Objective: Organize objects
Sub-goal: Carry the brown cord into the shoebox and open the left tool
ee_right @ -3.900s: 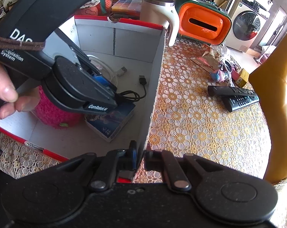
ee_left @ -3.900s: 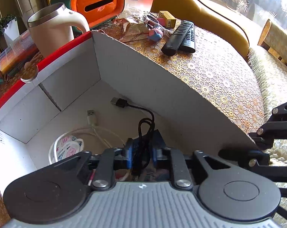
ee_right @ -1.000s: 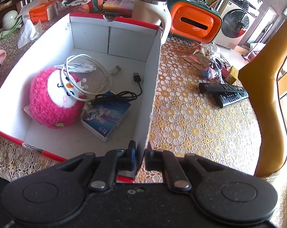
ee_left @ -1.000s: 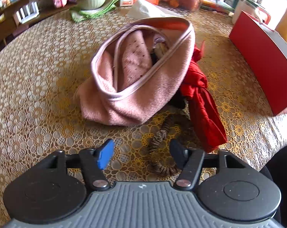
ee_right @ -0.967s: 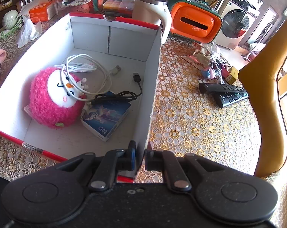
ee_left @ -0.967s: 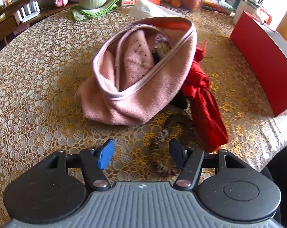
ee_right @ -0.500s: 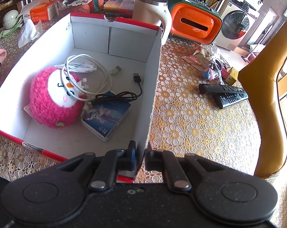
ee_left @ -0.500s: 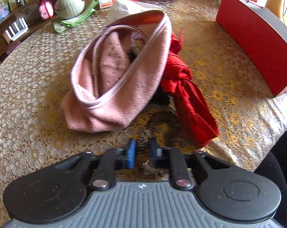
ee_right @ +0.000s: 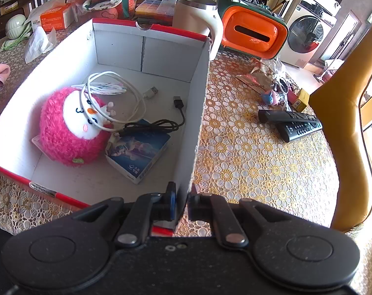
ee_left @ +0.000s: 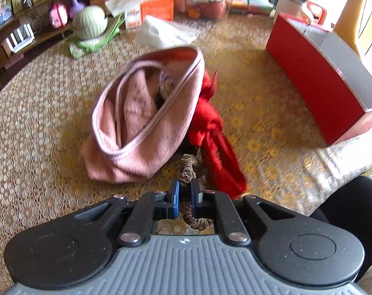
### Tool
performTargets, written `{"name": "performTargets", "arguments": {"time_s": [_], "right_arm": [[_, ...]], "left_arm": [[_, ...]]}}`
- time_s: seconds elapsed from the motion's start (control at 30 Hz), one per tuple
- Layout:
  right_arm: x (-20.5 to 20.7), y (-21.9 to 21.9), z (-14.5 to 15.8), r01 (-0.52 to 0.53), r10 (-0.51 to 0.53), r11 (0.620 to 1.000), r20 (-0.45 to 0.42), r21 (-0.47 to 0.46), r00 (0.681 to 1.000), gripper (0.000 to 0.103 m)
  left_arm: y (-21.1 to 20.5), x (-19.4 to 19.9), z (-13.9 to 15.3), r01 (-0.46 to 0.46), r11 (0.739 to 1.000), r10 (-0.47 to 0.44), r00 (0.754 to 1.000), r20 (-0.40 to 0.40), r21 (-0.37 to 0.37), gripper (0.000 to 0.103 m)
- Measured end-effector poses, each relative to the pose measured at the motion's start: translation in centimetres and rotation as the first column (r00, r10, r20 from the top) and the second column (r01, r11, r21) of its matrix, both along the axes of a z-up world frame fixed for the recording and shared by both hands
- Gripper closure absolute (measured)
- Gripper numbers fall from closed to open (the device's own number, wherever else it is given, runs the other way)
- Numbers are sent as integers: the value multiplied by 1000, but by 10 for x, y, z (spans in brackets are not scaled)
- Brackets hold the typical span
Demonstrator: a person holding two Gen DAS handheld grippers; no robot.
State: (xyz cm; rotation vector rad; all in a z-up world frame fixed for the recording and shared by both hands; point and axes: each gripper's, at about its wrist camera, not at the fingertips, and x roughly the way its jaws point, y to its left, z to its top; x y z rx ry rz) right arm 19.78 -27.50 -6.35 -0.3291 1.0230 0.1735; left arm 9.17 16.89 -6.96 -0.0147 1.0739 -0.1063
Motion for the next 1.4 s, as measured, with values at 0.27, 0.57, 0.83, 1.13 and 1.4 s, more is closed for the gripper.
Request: {"name": "performTargets", "arguments": {"time_s": [0.27, 0.57, 0.83, 1.13, 1.4], "right_arm": [[0, 0, -1, -1, 1, 1000, 0, 4, 1000, 96], [1, -2, -2, -8, 8, 1000, 0, 16, 1000, 96], [2, -4, -2, -8, 8, 1000, -2, 27, 1000, 97], [2, -6, -2, -3, 3, 998, -6, 58, 1000, 98], [2, -9, -1, -4, 4, 997, -7, 72, 1000, 98]], "left_arm": [[-22, 8, 43, 50, 999, -49, 996, 80, -5, 95], [-67, 37, 90, 165, 986, -162, 972, 172, -2, 95], [-134, 75, 102, 306, 952, -303, 931, 205, 19, 95], [-225, 108, 99, 453, 891, -452, 870, 196, 39, 95], [-290, 126, 82, 553, 832, -551, 818, 167, 35, 95]]}}
